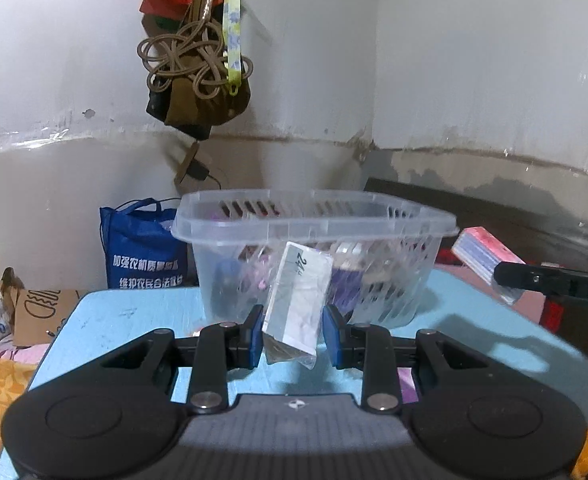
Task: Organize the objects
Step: 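Lift the pink tissue pack with the right gripper while the left lifts the white box toward the basket, then open both grippers over the basket to drop the tissue pack and white box, then grasp the purple box with the right gripper while the left grasps a red-wrapped candy, then carry the purple box and red candy over the basket and open both grippers, then grasp the last red-wrapped candy with the right gripper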
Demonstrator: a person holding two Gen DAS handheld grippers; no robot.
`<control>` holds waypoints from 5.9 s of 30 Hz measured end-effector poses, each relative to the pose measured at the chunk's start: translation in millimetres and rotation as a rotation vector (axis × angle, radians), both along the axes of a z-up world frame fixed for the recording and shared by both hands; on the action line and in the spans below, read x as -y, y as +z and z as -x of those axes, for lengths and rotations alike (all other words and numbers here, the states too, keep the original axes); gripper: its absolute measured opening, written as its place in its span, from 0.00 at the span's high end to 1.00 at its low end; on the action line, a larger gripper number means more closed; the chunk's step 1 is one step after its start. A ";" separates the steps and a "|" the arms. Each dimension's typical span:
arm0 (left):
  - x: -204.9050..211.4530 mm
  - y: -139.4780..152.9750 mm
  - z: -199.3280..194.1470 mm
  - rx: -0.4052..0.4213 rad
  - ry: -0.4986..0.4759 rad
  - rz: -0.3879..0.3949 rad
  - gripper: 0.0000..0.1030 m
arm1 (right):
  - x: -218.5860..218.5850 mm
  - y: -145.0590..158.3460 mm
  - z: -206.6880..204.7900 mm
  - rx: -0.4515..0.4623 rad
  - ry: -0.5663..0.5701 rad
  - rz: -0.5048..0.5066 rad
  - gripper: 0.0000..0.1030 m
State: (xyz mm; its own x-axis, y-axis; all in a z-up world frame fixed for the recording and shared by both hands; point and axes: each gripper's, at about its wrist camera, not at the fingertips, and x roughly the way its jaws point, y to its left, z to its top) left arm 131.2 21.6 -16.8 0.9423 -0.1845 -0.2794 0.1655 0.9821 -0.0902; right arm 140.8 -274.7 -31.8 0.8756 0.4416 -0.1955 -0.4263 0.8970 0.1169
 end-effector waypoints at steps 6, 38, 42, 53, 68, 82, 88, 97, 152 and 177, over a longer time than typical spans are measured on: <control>-5.0 39.2 -5.5 0.052 -0.074 0.071 0.66 | -3.2 41.2 3.3 0.085 0.017 -0.021 0.45; -23.1 -25.3 -79.5 -0.199 0.114 -0.093 0.14 | -80.6 -33.1 -12.6 -0.129 0.060 0.235 0.00; -31.8 -31.6 -85.7 -0.243 0.116 -0.040 0.14 | -69.3 -33.8 -27.7 -0.225 0.112 0.147 0.02; -27.4 -36.8 -96.0 -0.300 0.068 -0.032 0.38 | -79.6 -46.6 -33.6 -0.317 0.195 0.216 0.41; -33.2 -35.3 -75.7 -0.213 -0.100 0.088 0.55 | -61.8 -41.1 -12.9 -0.149 0.042 0.113 0.55; -10.9 -41.8 -90.9 -0.306 -0.117 -0.016 0.57 | -59.5 -39.1 -17.9 -0.145 0.030 0.101 0.55; -13.1 -36.5 -79.2 -0.238 -0.090 -0.009 0.62 | -60.5 -39.9 -16.7 -0.143 0.026 0.104 0.55; -15.9 -30.9 -72.0 -0.189 -0.069 0.003 0.63 | -59.7 -39.5 -16.7 -0.146 0.021 0.102 0.55; 5.2 75.5 -84.1 0.030 0.024 -0.043 0.21 | -55.6 56.1 -66.1 0.041 0.052 0.073 0.00; -35.8 -51.6 -73.3 -0.329 0.046 0.070 0.20 | -78.5 -43.4 -51.4 -0.361 0.120 0.166 0.38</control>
State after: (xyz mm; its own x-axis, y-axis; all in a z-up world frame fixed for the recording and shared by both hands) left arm 204.5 57.4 -68.4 0.8116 -0.1732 -0.5580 0.0717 0.9774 -0.1991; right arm 192.2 -196.2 -75.2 0.6821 0.4732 -0.5575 -0.4871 0.8627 0.1361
